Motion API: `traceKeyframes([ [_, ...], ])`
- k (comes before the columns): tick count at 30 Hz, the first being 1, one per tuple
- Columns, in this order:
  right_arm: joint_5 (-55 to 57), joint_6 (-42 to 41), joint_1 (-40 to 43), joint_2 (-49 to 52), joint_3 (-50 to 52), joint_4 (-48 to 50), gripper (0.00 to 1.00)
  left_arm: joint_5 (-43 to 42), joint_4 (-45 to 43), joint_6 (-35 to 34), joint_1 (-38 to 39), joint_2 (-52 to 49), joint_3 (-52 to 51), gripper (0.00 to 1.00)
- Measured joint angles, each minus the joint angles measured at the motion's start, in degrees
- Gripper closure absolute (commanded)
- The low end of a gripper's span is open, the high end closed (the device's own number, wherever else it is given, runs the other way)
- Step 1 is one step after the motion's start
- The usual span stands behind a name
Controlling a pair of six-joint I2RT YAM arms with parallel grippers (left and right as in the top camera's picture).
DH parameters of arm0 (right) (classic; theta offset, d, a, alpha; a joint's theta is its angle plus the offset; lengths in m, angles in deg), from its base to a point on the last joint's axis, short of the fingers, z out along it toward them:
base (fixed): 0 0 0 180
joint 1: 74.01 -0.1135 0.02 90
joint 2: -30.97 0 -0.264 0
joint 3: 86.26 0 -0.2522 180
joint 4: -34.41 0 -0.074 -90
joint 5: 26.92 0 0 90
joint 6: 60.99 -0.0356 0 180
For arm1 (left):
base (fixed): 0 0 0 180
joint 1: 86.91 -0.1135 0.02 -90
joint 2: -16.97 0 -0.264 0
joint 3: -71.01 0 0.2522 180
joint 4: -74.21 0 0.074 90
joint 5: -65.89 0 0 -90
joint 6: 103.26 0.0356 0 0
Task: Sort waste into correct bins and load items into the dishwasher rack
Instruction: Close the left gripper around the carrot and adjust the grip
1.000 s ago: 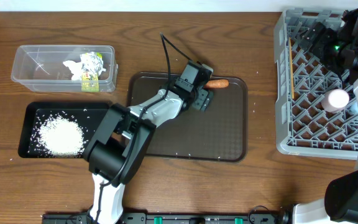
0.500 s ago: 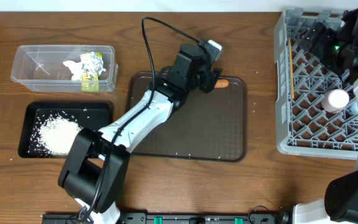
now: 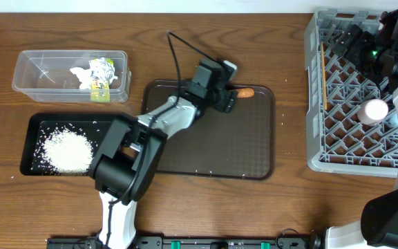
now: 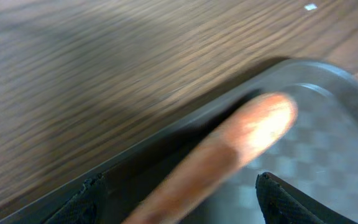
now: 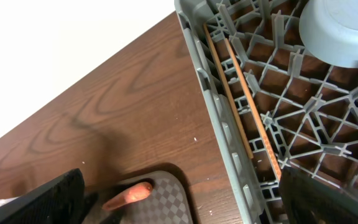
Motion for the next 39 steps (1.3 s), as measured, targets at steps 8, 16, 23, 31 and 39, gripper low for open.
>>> traceKeyframes([
  [8, 0.0, 0.0, 0.0, 0.0, 0.0, 0.0, 0.01, -7.65, 3.19, -0.02, -2.69, 0.0, 0.0, 0.2],
  [16, 0.02, 0.0, 0.0, 0.0, 0.0, 0.0, 0.01, -11.39, 4.94, 0.0, -2.03, 0.0, 0.0, 0.2],
  [23, 0.0, 0.0, 0.0, 0.0, 0.0, 0.0, 0.01, -12.63, 7.93, 0.02, -2.03, 0.0, 0.02, 0.22],
  [31, 0.0, 0.0, 0.0, 0.0, 0.0, 0.0, 0.01, -18.64, 13.25, 0.52, -2.08, 0.02, 0.02, 0.32],
  [39, 0.0, 0.0, 0.0, 0.0, 0.0, -0.02, 0.01, -21.59, 16.48, 0.66, -1.6, 2.19, -0.02, 0.28],
])
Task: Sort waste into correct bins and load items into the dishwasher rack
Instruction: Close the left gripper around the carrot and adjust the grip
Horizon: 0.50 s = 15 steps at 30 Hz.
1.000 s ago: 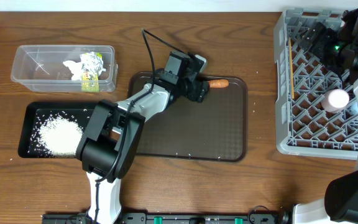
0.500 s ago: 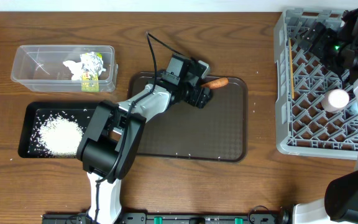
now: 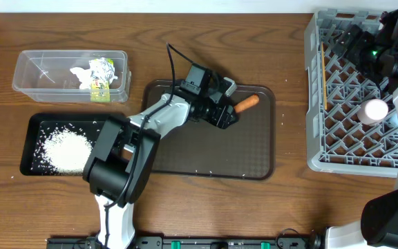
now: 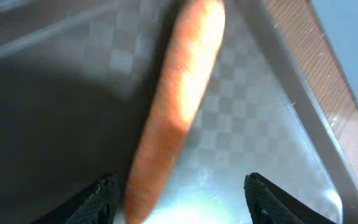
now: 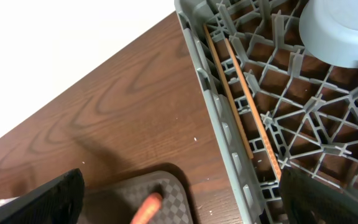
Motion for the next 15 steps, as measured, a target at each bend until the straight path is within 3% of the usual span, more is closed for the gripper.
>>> traceKeyframes([
  [7, 0.0, 0.0, 0.0, 0.0, 0.0, 0.0, 0.01, 6.01, -2.71, 1.73, 0.37, 1.7, 0.02, 0.26],
  [15, 0.0, 0.0, 0.0, 0.0, 0.0, 0.02, 0.01, 15.47, -1.62, 12.22, 7.61, 1.7, 0.02, 0.26],
])
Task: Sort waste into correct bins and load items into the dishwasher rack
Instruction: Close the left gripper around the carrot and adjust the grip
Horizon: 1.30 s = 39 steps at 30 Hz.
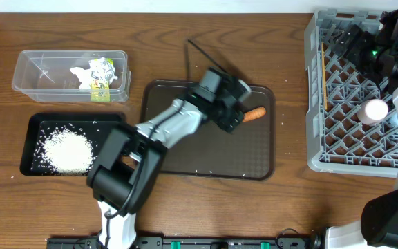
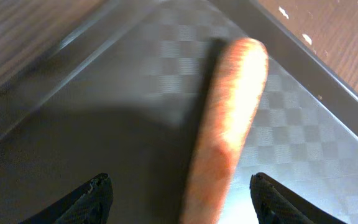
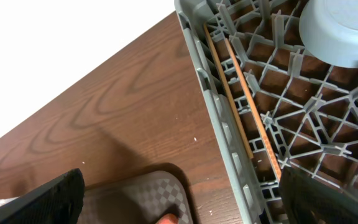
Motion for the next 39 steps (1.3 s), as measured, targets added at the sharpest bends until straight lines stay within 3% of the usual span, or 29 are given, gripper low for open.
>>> traceKeyframes([
  [9, 0.02, 0.0, 0.0, 0.0, 0.0, -0.02, 0.01, 10.67, 0.04, 5.42, 7.21, -0.24, 0.0, 0.26],
  [24, 0.0, 0.0, 0.0, 0.0, 0.0, -0.02, 0.01, 11.02, -0.17, 6.01, 5.88, -2.38, 0.0, 0.37],
  [28, 0.0, 0.0, 0.0, 0.0, 0.0, -0.02, 0.01, 9.53, 0.22, 5.7, 5.9, -2.4, 0.0, 0.46],
  [33, 0.0, 0.0, 0.0, 0.0, 0.0, 0.0, 0.01, 8.31, 0.31, 5.66, 5.9, -2.49, 0.0, 0.5],
  [39, 0.0, 0.0, 0.0, 0.0, 0.0, -0.02, 0.01, 6.78, 0.46, 4.98, 5.9, -2.64, 0.0, 0.72],
])
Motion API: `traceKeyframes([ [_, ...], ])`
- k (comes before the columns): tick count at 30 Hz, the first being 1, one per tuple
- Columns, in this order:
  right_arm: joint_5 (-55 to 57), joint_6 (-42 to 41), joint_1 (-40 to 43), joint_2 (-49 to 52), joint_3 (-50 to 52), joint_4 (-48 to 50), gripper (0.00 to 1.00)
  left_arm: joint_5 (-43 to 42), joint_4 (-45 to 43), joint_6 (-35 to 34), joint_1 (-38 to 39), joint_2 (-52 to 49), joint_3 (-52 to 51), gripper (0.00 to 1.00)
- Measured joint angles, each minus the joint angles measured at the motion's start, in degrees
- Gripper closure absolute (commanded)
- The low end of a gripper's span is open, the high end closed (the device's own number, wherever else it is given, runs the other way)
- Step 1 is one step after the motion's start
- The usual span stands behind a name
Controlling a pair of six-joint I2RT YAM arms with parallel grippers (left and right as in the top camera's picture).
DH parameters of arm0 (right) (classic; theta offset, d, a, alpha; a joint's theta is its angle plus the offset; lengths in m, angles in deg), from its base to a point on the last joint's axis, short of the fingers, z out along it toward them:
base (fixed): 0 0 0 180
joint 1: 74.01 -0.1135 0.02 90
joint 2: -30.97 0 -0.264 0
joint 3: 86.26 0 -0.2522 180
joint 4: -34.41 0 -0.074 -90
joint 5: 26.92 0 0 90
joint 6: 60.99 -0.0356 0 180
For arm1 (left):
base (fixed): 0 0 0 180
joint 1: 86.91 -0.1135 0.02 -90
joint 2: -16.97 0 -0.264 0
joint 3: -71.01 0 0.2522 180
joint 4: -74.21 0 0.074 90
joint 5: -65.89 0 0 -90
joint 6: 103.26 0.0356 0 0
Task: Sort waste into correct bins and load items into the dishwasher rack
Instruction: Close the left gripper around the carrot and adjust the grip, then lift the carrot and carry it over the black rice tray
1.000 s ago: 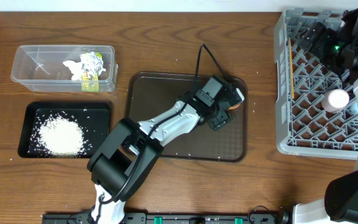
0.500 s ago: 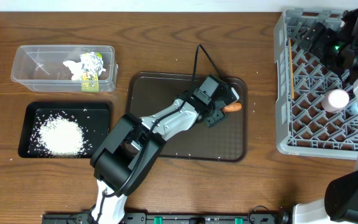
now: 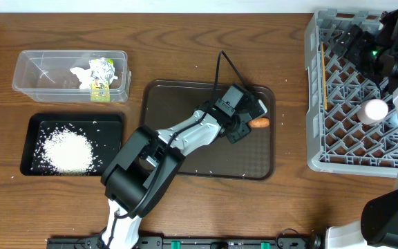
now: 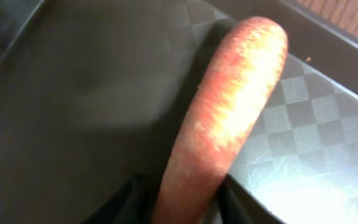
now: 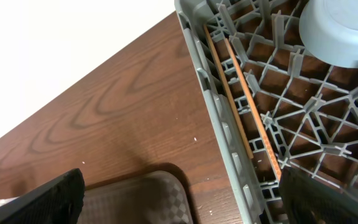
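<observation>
An orange carrot lies near the right rim of the dark brown tray. My left gripper is at its left end. In the left wrist view the carrot runs up from between the two black fingers, which press on both of its sides. My right gripper hangs over the far left corner of the grey dishwasher rack. In its wrist view the right gripper is open with nothing between its fingers.
The rack holds chopsticks, a grey bowl and a white cup. A clear bin with crumpled wrappers stands at the far left. In front of it is a black bin with rice.
The carrot and my left gripper have shifted a little toward the tray's right rim. The left fingers, then wide apart beside the carrot, now grip its sides. The right arm is unchanged.
The carrot first lay on the tray's far rim with my open left gripper at it. It was then inside the tray, angled, and later farther right with the fingers still spread. Now it is near the right rim with the fingers shut on it.
</observation>
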Motion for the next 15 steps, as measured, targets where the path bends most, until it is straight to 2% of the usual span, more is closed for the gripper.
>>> traceKeyframes([
  [7, 0.0, 0.0, 0.0, 0.0, 0.0, 0.0, 0.01, -0.35, -0.02, -1.38, 0.04, -0.07, 0.0, 0.78],
  [10, 0.0, 0.0, 0.0, 0.0, 0.0, 0.0, 0.01, -0.39, -0.04, -2.21, 0.04, -0.07, 0.0, 0.85],
  [15, 0.0, 0.0, 0.0, 0.0, 0.0, 0.02, 0.01, -0.39, -0.04, -3.74, 0.02, 0.0, 0.0, 0.87],
])
